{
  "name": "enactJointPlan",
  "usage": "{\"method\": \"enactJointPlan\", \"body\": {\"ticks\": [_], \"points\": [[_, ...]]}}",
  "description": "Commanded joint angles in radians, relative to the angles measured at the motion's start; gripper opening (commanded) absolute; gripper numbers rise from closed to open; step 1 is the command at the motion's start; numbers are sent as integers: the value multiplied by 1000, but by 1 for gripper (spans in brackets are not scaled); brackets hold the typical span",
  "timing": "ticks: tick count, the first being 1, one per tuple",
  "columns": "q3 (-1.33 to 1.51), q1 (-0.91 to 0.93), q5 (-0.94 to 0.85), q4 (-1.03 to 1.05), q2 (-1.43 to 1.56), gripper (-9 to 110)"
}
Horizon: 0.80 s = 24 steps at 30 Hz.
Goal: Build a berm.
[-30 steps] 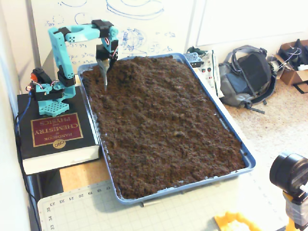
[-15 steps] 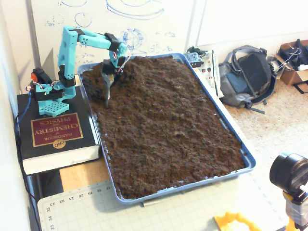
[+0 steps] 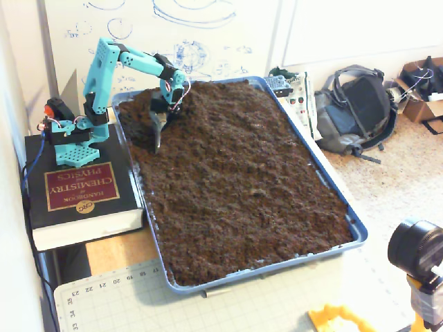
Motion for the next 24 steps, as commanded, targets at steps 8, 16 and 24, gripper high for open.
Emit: {"method": "enactJointPlan", "body": {"ticks": [8,16,24], "points": [[-272,72,-34,-5,-74,1],[-393,124,-160,5,-83,1],[-462,150,-224,9,15,1]]}}
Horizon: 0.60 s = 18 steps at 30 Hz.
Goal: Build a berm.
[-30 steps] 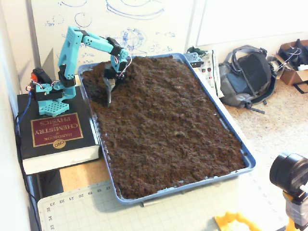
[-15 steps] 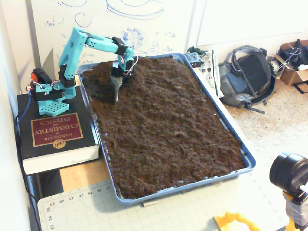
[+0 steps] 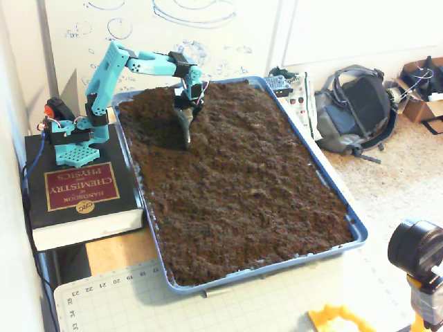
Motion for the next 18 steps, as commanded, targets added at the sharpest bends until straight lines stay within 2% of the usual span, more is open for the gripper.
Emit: {"method": "enactJointPlan", "body": {"ticks": [1,13,18], "points": [[-94,31,-32,0,146,1],[-75,41,-114,3,457,1],[20,66,-123,135,511,1]]}}
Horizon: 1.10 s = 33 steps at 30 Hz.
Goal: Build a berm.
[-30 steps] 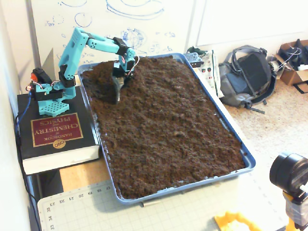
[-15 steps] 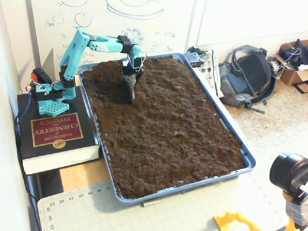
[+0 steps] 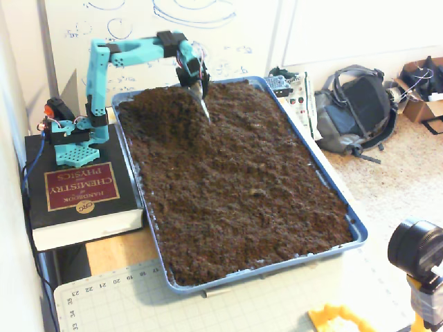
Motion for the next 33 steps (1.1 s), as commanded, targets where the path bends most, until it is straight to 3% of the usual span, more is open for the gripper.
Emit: {"method": "enactJointPlan", "body": {"ticks": [1,9,33], "points": [[37,51,-28,106,138,1],[253,190,-224,364,149,1],[364,288,-278,41,-249,1]]}}
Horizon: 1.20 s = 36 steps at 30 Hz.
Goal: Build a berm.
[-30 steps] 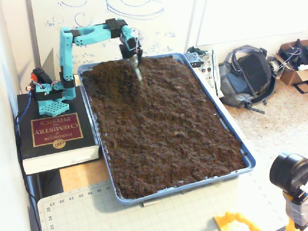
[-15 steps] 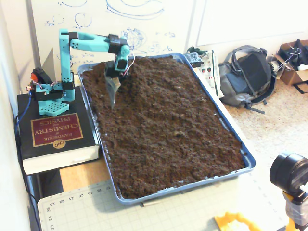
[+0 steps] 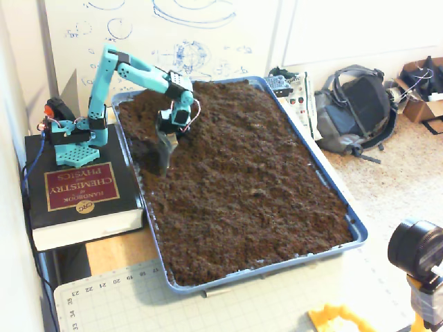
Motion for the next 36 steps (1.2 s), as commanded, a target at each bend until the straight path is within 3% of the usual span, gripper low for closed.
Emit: {"method": "enactJointPlan", "body": {"ticks": [1,11,23,36], "points": [[-3,14,-6,-6,-2,1],[-31,8,-8,-18,-109,1],[-210,0,-8,-314,-195,1],[-417,-2,-6,-328,-183,0]]}}
